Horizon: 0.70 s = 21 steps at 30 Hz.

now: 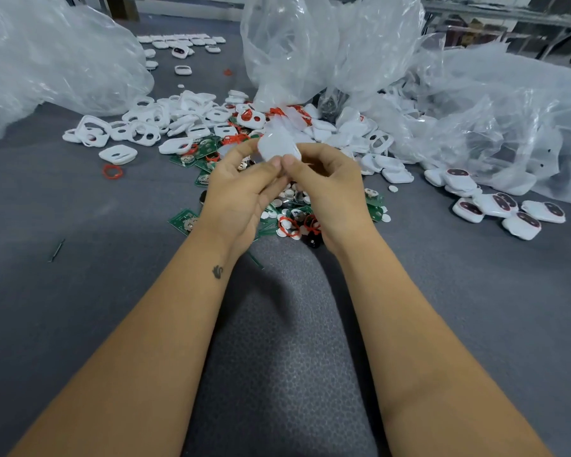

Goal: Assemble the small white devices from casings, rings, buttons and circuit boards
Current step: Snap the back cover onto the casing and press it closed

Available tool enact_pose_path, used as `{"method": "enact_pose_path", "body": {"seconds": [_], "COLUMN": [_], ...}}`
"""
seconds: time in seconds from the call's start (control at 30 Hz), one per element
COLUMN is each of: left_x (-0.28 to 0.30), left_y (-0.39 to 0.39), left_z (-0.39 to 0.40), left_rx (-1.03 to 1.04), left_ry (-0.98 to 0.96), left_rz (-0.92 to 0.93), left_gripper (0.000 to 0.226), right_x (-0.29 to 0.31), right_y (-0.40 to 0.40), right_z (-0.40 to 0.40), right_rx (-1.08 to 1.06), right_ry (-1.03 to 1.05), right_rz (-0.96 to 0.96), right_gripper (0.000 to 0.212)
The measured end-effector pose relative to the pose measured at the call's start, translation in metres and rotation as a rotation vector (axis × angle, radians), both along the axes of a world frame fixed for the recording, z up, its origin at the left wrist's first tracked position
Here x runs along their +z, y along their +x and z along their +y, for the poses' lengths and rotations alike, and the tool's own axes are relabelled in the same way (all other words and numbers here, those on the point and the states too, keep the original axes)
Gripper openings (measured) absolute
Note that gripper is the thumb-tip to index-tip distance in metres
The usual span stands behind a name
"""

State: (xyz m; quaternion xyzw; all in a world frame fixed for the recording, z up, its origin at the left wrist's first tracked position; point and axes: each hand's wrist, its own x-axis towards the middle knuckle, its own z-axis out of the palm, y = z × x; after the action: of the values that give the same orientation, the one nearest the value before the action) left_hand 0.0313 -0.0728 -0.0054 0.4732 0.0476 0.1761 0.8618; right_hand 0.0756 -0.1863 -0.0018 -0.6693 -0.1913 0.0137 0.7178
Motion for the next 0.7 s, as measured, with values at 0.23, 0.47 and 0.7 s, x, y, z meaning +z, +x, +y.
{"method": "enact_pose_path", "body": {"seconds": [0.23, 0.47, 0.7], "left_x": [-0.0021, -0.0029, -0.0024], "left_y": [0.0015, 0.0007, -0.0009], "left_z": [0.0031, 0.0071, 0.0060], "left_rx": [0.110, 0.163, 0.123], "left_ry": [0.284, 0.434, 0.395], "left_rz": [0.037, -0.011, -0.038], "left_gripper": [0.021, 0.017, 0.028], "right_x": [0.0036, 0.0030, 0.0007], "right_y": [-0.0004, 0.0004, 0.0025], "right_z": [-0.0026, -0.0057, -0.0062], "right_rx": [-0.087, -0.041, -0.020], "right_ry": [-0.108, -0.077, -0.041], "right_rz": [-0.120, -0.141, -0.155], "right_gripper": [0.014, 0.012, 0.010]}}
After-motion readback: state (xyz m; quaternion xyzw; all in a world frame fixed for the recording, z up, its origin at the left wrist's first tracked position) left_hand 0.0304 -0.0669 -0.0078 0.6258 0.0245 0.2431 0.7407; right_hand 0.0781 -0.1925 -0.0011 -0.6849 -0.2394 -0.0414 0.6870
